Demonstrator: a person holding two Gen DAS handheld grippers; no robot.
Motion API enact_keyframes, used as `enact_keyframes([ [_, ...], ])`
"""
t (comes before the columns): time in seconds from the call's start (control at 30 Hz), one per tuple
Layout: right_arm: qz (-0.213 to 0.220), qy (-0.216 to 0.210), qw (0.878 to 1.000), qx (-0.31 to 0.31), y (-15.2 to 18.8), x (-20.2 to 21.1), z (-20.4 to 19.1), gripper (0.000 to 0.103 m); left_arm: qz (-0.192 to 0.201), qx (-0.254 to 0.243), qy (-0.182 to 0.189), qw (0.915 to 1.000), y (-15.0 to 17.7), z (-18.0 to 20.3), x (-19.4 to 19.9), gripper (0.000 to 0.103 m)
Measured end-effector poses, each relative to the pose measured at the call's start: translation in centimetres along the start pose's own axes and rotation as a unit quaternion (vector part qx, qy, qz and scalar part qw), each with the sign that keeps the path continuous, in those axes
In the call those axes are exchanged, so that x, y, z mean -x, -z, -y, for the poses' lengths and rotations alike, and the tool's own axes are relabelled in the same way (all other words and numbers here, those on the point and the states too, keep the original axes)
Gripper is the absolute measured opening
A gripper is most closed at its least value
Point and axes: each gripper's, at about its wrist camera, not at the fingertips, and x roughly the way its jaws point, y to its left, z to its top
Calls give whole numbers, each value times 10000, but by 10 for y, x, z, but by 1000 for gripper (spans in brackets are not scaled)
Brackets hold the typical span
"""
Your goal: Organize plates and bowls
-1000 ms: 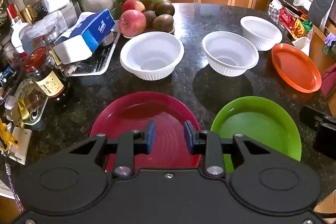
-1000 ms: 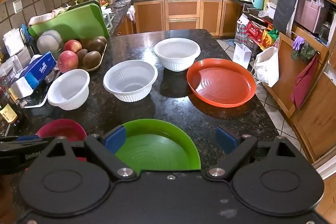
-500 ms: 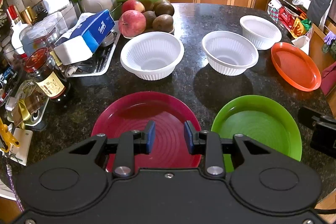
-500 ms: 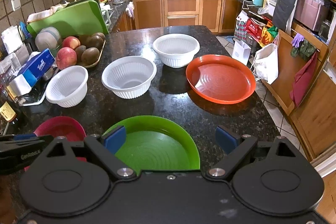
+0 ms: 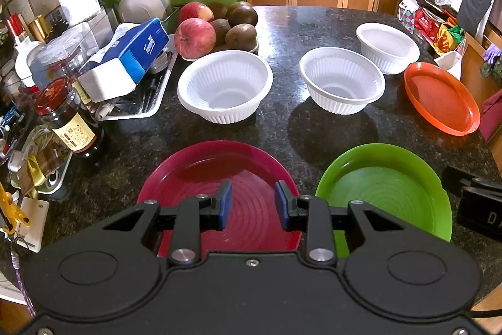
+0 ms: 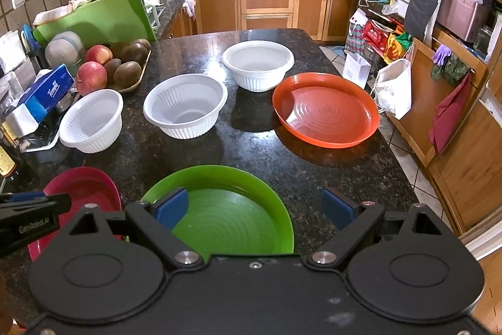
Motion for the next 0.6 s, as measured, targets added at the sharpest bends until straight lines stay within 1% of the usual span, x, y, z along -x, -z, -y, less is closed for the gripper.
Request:
enact_keyframes([
  [0.6, 6, -5, 10000, 23, -1, -1, -1, 96, 26, -4, -6, 10000, 0, 0, 1, 42],
])
